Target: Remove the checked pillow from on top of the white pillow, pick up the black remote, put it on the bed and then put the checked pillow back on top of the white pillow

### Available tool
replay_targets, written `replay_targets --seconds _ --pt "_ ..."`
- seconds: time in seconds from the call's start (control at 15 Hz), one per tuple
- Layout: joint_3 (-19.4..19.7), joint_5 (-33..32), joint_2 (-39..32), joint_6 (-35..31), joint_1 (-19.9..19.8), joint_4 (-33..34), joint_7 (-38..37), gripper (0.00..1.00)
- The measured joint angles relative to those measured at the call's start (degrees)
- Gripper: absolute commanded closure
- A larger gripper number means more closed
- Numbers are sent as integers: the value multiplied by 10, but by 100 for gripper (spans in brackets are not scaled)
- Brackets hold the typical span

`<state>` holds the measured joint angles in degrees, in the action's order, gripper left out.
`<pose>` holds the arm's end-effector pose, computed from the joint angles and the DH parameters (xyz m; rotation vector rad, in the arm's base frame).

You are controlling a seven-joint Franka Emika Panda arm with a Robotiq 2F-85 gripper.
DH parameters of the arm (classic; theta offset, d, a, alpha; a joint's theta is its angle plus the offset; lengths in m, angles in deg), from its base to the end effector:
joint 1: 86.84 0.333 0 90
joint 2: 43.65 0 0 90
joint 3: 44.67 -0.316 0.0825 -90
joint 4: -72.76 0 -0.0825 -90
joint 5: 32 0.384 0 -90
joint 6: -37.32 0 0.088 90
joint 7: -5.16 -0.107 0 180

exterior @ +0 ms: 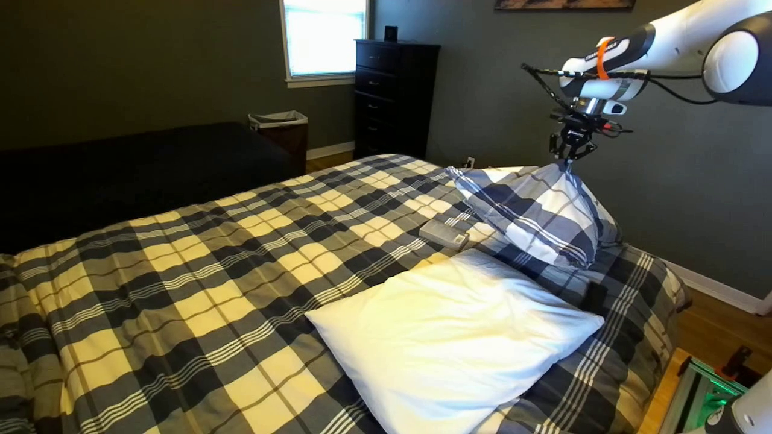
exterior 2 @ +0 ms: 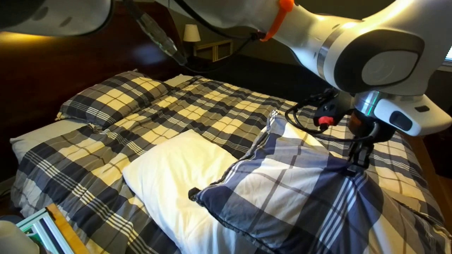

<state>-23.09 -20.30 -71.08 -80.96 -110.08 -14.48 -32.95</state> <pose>0.5279 -0.4531 0.4072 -2.3004 2.1187 -0.1554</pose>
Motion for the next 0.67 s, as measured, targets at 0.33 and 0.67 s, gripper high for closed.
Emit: replay_targets --seconds 0.33,0.67 --pt "-15 0 39 7 3 -24 21 91" --pt "-15 0 39 7 3 -31 23 98"
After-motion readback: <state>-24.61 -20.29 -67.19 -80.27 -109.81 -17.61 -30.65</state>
